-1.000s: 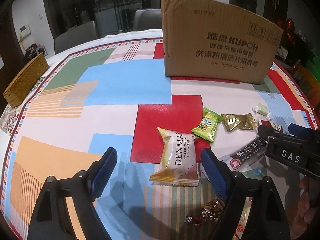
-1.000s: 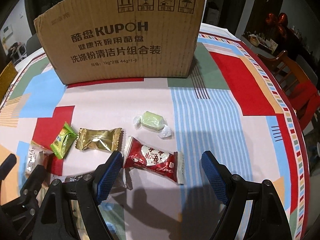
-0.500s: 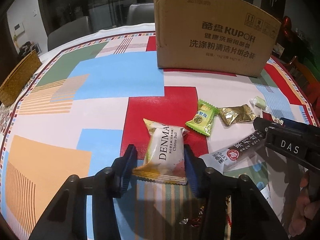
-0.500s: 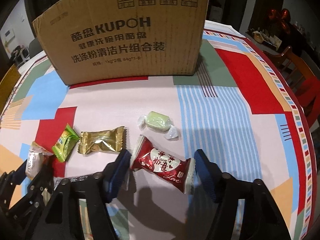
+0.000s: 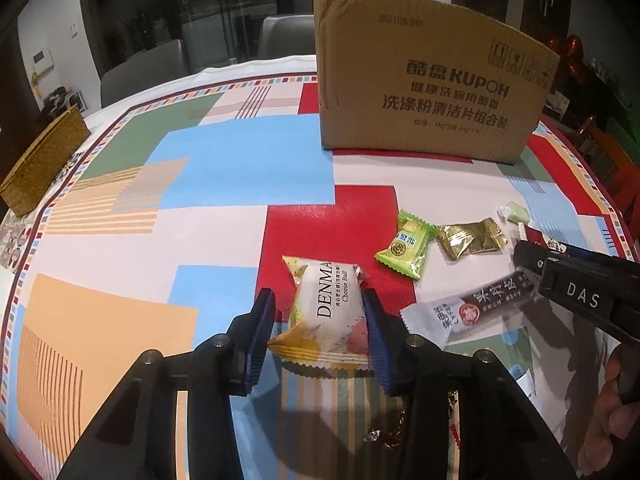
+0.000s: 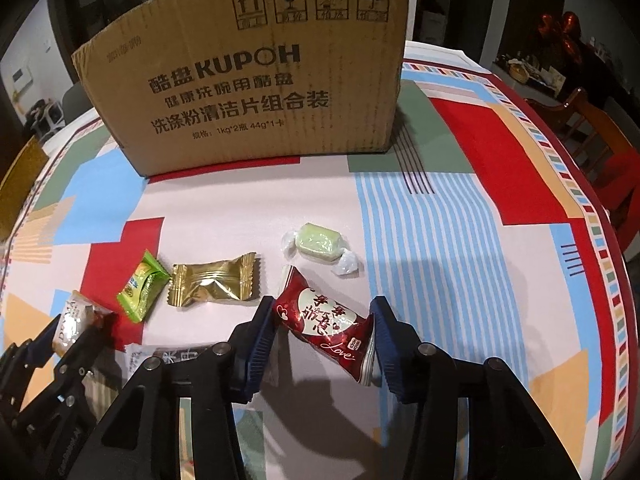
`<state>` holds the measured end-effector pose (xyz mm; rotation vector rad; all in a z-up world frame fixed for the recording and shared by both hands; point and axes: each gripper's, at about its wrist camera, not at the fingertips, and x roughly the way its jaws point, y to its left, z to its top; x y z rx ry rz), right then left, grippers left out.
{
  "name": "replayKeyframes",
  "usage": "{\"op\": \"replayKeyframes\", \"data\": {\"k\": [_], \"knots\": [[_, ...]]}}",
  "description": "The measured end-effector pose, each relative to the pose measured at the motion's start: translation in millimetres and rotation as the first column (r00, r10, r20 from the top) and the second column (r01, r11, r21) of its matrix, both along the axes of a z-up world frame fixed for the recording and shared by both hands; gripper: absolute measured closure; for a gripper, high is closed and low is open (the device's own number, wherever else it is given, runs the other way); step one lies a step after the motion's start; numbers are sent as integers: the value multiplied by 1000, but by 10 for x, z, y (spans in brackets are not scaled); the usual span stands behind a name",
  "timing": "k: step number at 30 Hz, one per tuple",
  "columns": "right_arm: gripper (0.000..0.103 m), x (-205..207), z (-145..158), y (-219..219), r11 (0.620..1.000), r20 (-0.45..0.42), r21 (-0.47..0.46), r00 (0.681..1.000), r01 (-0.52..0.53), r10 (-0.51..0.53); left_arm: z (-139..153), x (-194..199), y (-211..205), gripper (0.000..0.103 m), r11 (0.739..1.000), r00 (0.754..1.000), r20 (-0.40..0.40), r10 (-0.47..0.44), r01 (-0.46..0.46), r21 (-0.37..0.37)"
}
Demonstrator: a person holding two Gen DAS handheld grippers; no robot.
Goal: Organize snacks
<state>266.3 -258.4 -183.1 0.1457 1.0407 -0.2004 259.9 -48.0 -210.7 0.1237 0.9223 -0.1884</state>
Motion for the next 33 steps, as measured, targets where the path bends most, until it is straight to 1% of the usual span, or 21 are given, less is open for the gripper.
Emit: {"op": "replayKeyframes", "data": {"k": [5, 14, 33], "knots": [[54, -6, 115, -70, 1000, 34, 2, 999, 14, -14, 83, -14, 5, 60, 1000, 1000, 18, 2, -2, -2], [54, -32, 356, -61, 1000, 89, -3, 996, 9, -9, 257, -41, -8, 61, 1000, 999, 53, 3, -2, -10], [54, -48, 745, -25, 1000, 158, -12, 987, -5, 7, 703, 13, 32, 61, 999, 991, 130, 18, -14, -34]]}}
